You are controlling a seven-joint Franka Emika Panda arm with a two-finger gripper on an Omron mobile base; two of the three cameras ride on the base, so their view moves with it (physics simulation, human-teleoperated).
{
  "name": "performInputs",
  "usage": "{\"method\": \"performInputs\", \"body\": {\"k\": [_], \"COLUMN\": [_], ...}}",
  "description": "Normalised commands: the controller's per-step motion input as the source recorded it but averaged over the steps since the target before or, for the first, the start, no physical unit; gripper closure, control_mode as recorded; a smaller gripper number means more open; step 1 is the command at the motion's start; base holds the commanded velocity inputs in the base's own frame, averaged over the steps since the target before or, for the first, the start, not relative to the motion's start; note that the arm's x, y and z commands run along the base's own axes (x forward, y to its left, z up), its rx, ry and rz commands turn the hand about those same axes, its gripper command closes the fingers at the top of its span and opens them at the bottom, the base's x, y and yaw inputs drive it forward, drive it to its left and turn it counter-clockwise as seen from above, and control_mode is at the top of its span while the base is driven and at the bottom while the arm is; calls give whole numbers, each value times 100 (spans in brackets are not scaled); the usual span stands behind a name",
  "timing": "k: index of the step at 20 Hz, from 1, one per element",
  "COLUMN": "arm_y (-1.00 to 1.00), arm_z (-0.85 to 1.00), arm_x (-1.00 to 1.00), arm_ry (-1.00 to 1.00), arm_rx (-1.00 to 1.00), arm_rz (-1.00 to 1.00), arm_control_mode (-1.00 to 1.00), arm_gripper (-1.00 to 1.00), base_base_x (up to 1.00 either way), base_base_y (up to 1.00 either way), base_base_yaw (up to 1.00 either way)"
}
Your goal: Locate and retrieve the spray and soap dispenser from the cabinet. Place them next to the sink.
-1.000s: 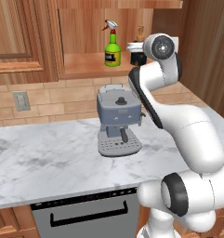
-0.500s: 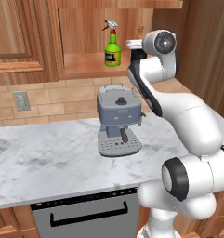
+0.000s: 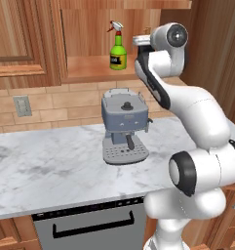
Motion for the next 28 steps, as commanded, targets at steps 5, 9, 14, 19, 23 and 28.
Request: {"method": "performInputs", "body": {"k": [5, 9, 14, 19, 23, 28], "arm_y": [0, 0, 1, 0, 0, 0], "arm_z": [0, -5, -9, -4, 0, 0], "arm_x": [27, 23, 23, 21, 23, 19], "arm_ry": [0, 0, 0, 0, 0, 0], "arm_rx": [0, 0, 0, 0, 0, 0], "arm_rz": [3, 2, 1, 0, 0, 0], "arm_control_mode": [-100, -100, -100, -100, -100, -100], "arm_gripper": [-100, -100, -100, -100, -100, -100], "base_base_x": [0, 0, 0, 0, 0, 0], "base_base_y": [0, 0, 0, 0, 0, 0], "base_base_yaw": [0, 0, 0, 0, 0, 0]}}
